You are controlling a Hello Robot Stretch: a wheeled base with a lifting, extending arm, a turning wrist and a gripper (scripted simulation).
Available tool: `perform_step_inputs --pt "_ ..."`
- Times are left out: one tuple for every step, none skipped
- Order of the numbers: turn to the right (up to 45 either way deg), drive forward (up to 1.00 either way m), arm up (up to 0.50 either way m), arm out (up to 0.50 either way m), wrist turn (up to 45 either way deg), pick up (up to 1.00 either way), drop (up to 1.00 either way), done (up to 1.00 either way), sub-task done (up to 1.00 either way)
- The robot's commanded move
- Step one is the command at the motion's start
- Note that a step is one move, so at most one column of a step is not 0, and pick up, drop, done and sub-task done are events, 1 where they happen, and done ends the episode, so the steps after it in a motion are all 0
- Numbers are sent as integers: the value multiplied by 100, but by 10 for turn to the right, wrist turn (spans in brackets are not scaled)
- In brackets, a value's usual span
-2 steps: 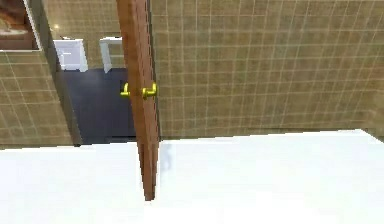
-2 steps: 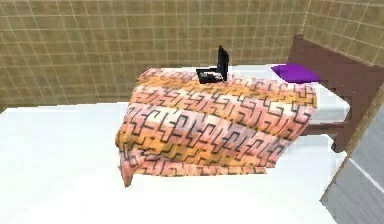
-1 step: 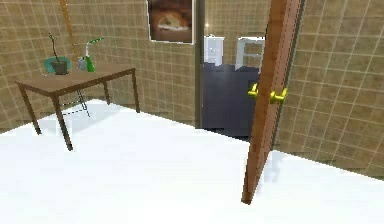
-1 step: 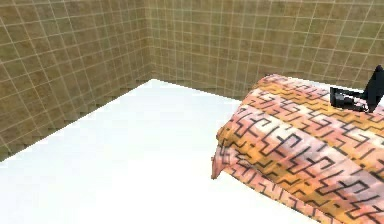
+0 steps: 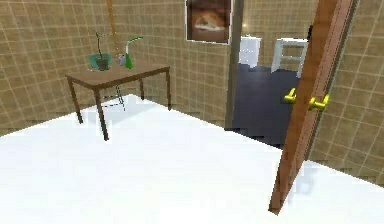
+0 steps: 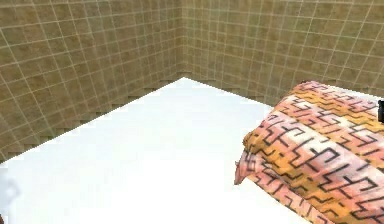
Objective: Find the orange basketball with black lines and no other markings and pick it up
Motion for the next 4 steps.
perform_step_inputs --pt "-30 0 0 0 0 0 0 0 0" --pt "-450 0 0 0 0 0 0 0 0" --pt "-450 0 0 0 0 0 0 0 0" --pt "-450 0 0 0 0 0 0 0 0"
